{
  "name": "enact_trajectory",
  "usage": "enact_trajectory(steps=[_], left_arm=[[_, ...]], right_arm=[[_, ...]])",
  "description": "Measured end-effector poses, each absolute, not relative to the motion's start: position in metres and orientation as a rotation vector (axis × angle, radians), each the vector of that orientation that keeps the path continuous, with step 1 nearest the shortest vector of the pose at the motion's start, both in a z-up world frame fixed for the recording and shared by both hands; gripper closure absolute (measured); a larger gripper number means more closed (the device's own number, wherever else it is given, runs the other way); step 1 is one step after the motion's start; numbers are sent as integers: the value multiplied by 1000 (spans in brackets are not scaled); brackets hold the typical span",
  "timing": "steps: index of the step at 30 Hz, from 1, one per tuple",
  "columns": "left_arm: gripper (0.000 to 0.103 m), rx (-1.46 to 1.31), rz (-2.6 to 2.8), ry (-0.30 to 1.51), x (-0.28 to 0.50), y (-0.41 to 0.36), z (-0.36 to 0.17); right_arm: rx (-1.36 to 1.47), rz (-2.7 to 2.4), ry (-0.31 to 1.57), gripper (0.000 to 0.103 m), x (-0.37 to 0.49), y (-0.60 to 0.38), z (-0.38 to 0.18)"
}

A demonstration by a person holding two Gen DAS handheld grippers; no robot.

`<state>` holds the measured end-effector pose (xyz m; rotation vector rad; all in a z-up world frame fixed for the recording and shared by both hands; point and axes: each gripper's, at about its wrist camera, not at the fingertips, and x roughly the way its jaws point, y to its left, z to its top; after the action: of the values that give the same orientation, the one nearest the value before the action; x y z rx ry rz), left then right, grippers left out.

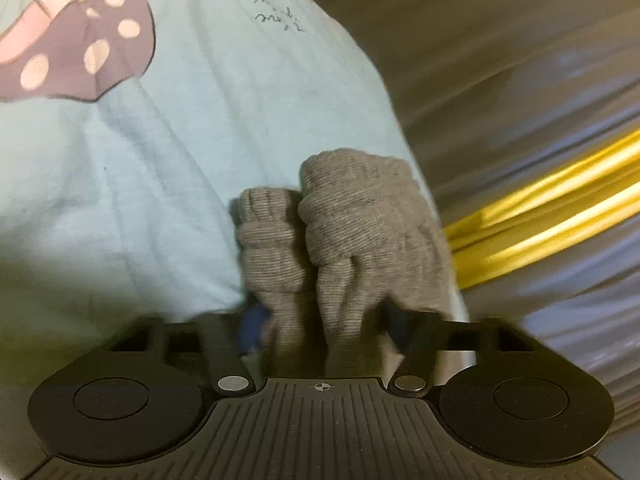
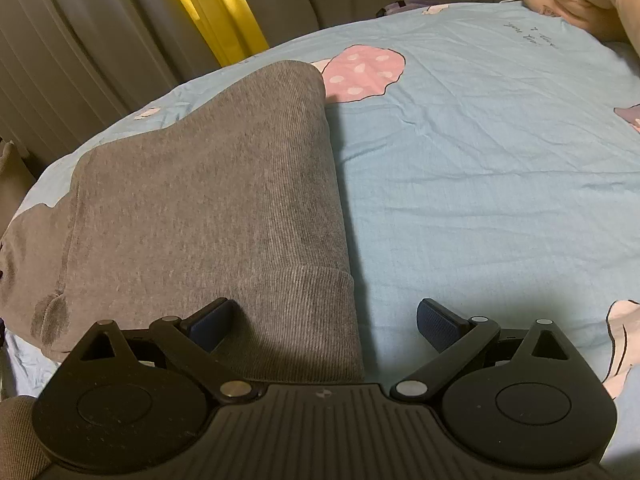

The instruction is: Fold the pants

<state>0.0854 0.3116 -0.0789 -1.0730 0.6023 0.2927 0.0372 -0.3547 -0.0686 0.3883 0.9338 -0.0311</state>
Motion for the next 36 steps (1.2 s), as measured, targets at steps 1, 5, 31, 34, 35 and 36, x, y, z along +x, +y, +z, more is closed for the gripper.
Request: enact_trajectory(steps=[1, 5, 31, 34, 35, 36], left_arm=[[66, -1077, 295, 600, 85, 312, -80], [76, -1019, 267, 549, 74, 305, -65], [81, -494, -167, 352, 63, 121, 90], [81, -416, -242, 356, 56, 77, 93], [81, -382, -274, 363, 54, 60, 92], [81, -355, -305, 372, 51, 43, 90]], right_arm=[[389, -31, 933, 4, 37, -355, -69], [394, -27, 924, 4, 35, -356, -68], [555, 10, 760, 4, 11, -378, -48], [577, 10, 746, 4, 9, -381, -47], [584, 12, 742, 4, 8, -382, -47], [591, 14, 737, 4, 7, -383, -46]])
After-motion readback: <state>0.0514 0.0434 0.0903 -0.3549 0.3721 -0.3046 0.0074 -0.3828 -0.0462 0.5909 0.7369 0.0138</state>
